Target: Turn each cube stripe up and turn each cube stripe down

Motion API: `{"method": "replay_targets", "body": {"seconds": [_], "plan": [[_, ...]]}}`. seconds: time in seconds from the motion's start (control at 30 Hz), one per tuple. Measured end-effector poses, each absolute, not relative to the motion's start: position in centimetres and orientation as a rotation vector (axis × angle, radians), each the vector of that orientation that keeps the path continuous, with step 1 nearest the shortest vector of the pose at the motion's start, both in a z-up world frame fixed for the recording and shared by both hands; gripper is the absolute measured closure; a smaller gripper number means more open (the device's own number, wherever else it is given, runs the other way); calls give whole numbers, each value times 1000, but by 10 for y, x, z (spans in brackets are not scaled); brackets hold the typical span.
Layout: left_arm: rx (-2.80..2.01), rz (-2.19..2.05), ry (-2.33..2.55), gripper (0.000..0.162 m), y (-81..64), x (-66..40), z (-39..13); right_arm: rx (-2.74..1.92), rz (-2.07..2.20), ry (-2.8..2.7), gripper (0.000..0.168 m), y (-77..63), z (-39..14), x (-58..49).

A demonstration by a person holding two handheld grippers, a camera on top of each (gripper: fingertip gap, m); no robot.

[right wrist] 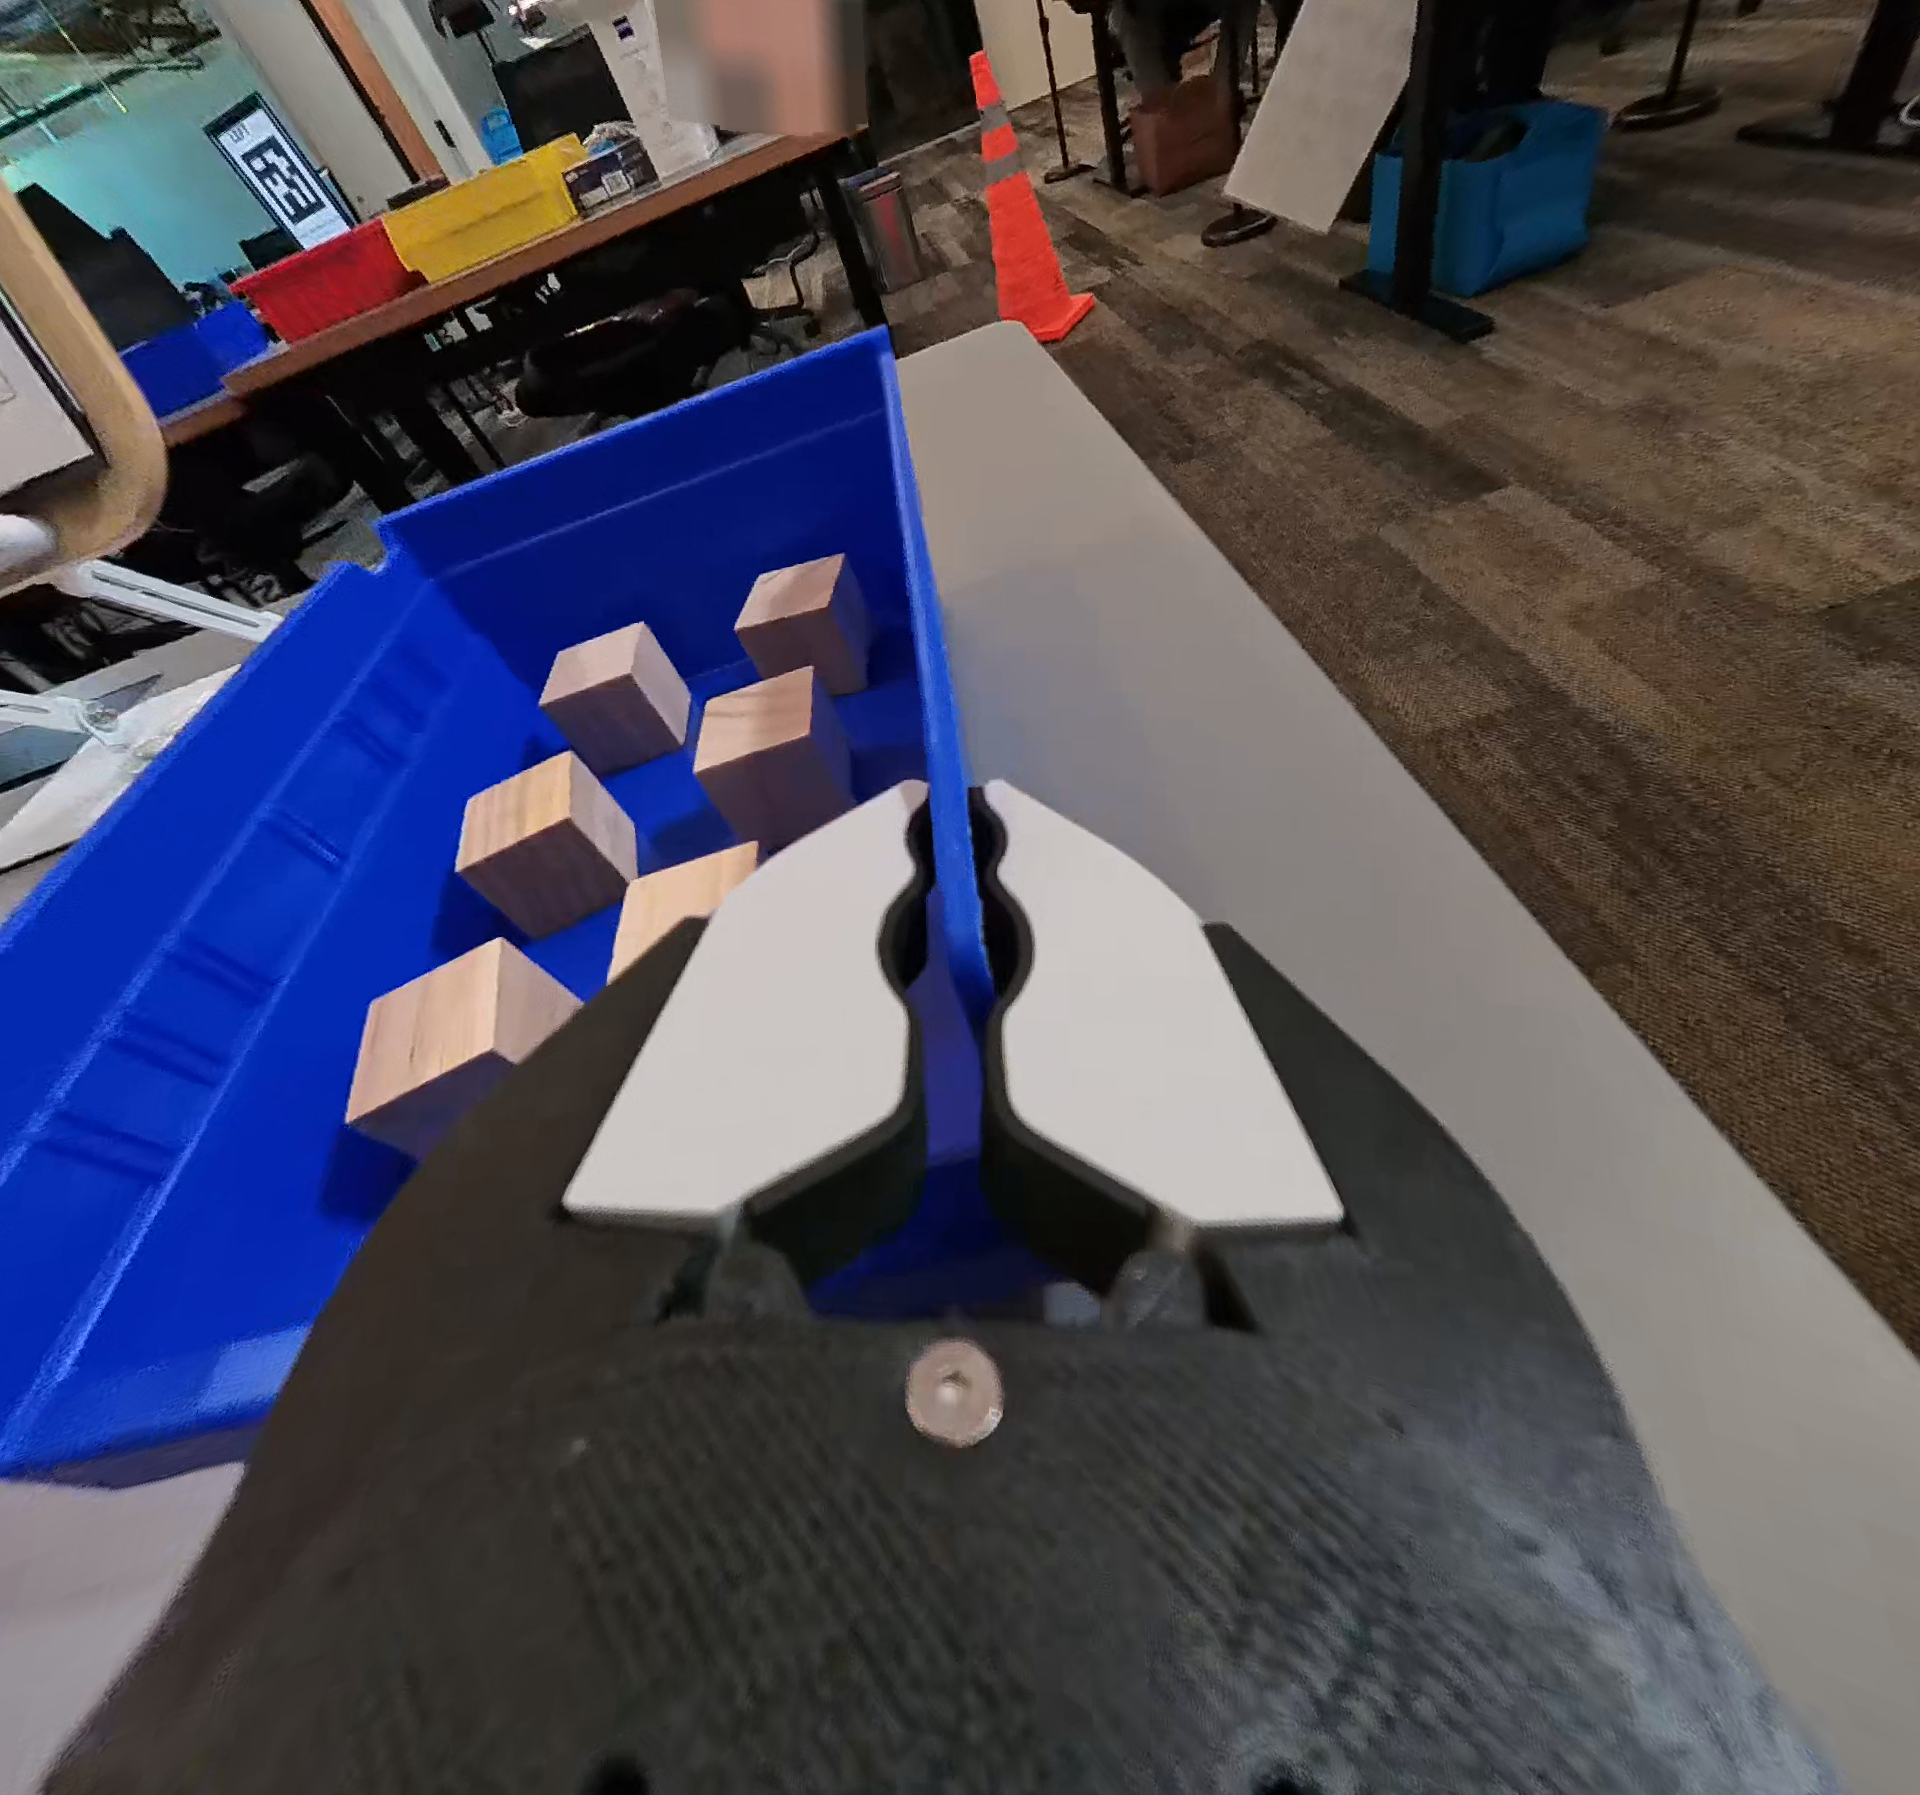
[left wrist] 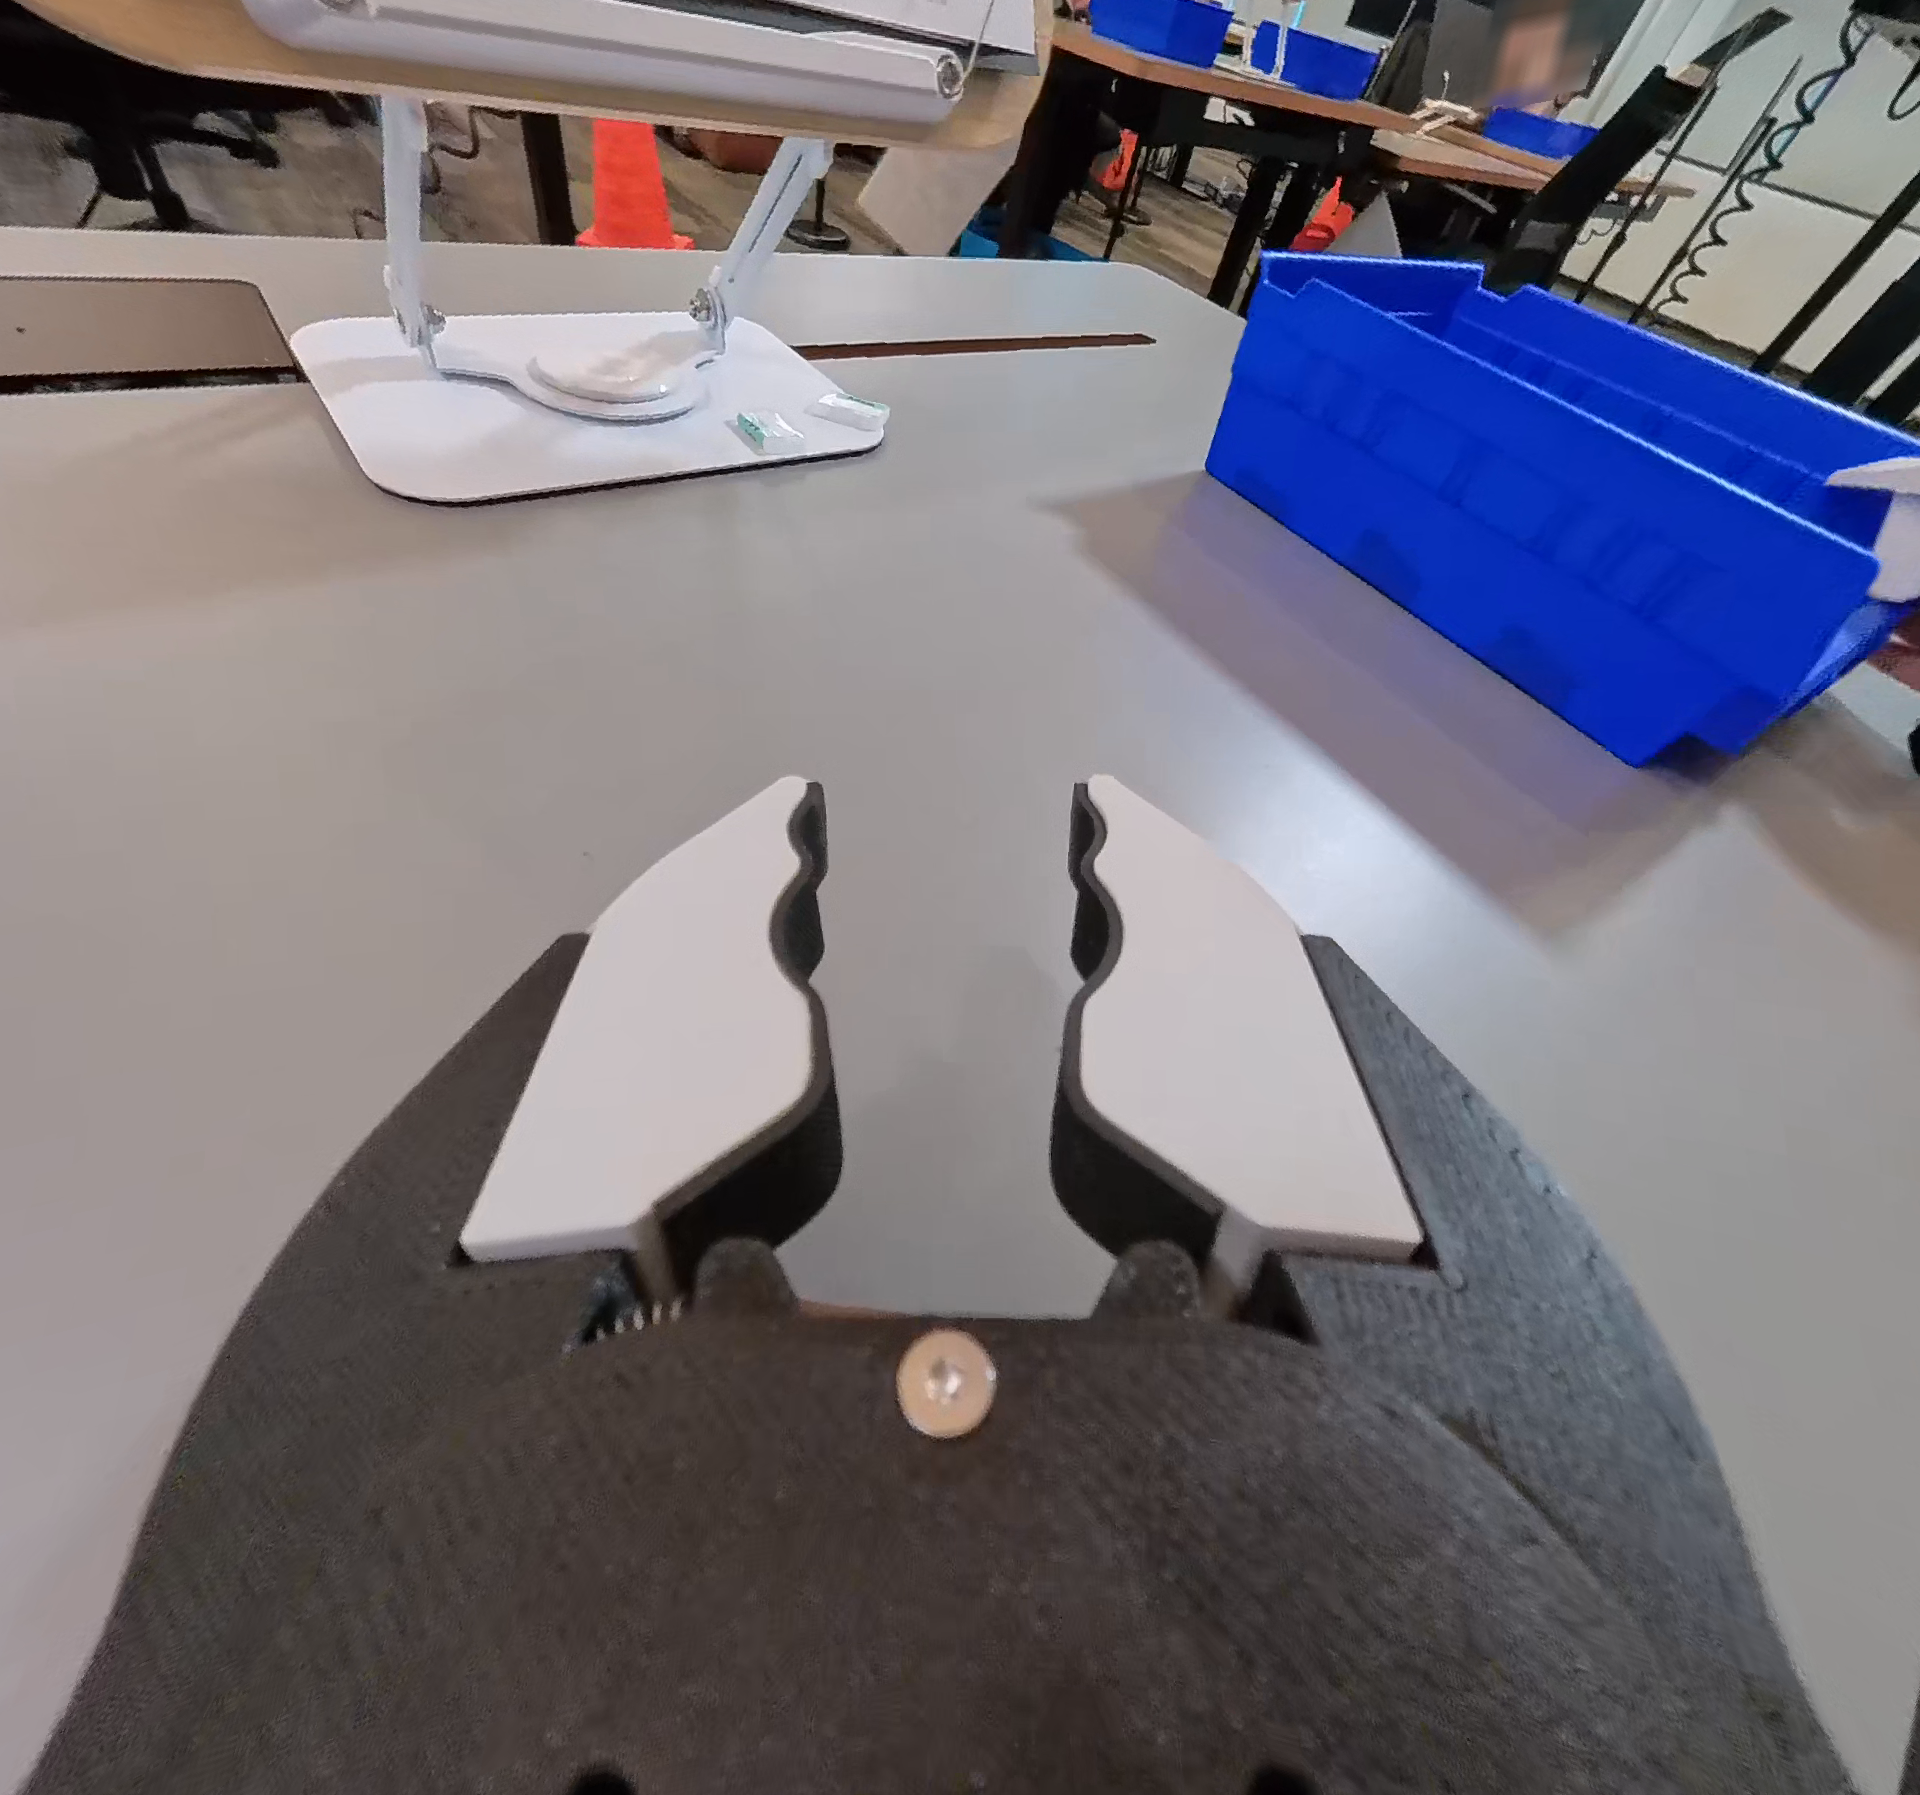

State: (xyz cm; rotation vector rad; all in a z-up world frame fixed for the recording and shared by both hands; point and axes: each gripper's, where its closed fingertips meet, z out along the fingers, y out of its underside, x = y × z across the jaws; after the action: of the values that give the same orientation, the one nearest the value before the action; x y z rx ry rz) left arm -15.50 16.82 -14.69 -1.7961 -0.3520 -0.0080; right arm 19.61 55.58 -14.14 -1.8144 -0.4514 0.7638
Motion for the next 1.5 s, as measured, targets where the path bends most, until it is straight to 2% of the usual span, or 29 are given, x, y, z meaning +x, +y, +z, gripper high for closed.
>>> {"method": "replay_targets", "body": {"seconds": [0.2, 0.33, 0.47, 0.57, 0.77, 1.03, 1.17, 1.33, 1.5], "plan": [[-1801, 14, -344, 116, 168, -156, -147, -1807, 908, -365, 163, 544, -127, 186], [-1807, 220, -457, 94, 159, -184, -148, -1819, 929, -281, 162, 536, -123, 181], [-1773, 419, -525, 80, 145, -208, -139, -1813, 951, -290, 162, 525, -115, 172], [-1751, 433, -548, 81, 141, -211, -132, -1798, 972, -340, 161, 514, -108, 159], [-1850, 350, -573, 77, 139, -206, -155, -1791, 1027, -446, 161, 483, -99, 114], [-1711, 460, -689, 78, 101, -231, -133, -1785, 1190, -568, 161, 419, -93, 45], [-1622, 624, -718, 83, 66, -249, -114, -1794, 1281, -656, 161, 381, -97, 6], [-1439, 1068, -755, 91, -5, -280, -79, -1757, 1377, -740, 161, 346, -95, -30], [-1425, 1124, -895, 87, -54, -300, -85, -1705, 1408, -796, 161, 328, -89, -47]]}}
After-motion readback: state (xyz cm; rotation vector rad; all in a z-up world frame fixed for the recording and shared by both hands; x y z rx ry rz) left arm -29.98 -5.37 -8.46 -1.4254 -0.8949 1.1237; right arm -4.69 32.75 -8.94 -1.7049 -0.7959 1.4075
